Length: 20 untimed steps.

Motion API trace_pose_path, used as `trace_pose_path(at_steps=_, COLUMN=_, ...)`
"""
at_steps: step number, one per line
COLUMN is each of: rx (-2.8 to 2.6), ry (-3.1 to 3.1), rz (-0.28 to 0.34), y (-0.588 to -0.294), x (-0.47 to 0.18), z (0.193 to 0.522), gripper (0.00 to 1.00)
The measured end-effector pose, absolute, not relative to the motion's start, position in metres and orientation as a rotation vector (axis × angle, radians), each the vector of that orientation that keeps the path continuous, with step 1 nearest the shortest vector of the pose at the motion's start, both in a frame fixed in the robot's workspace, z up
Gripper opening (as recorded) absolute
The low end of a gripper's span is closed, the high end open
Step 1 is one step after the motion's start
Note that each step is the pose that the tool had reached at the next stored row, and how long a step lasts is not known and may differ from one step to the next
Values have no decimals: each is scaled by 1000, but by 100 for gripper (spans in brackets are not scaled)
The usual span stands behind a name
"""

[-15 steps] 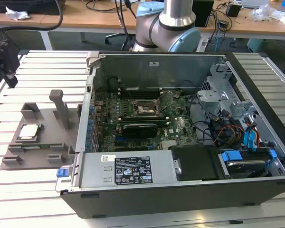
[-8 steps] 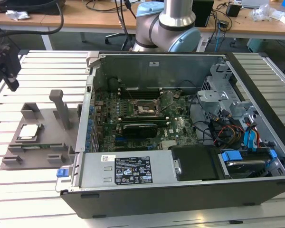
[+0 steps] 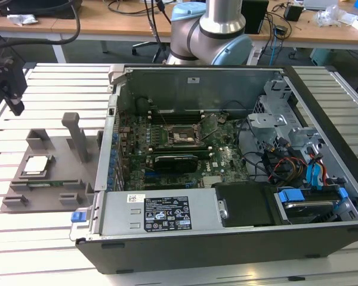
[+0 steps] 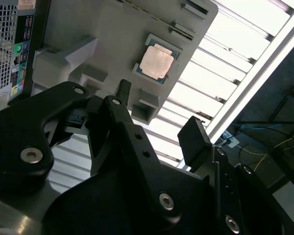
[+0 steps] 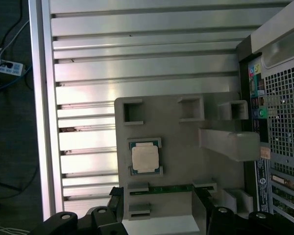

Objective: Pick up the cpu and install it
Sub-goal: 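Pick up the cpu and move it towards the insertion slot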

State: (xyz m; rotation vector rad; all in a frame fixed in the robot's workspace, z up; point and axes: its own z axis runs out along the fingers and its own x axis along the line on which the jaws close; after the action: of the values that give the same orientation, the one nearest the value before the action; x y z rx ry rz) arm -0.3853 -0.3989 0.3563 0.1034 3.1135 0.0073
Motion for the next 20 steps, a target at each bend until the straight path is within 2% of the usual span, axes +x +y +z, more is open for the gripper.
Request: trace_pose_path(at_steps=20, rx=98, ry=3113, rz=-2, y=-399, x=-385, z=350, gripper=66)
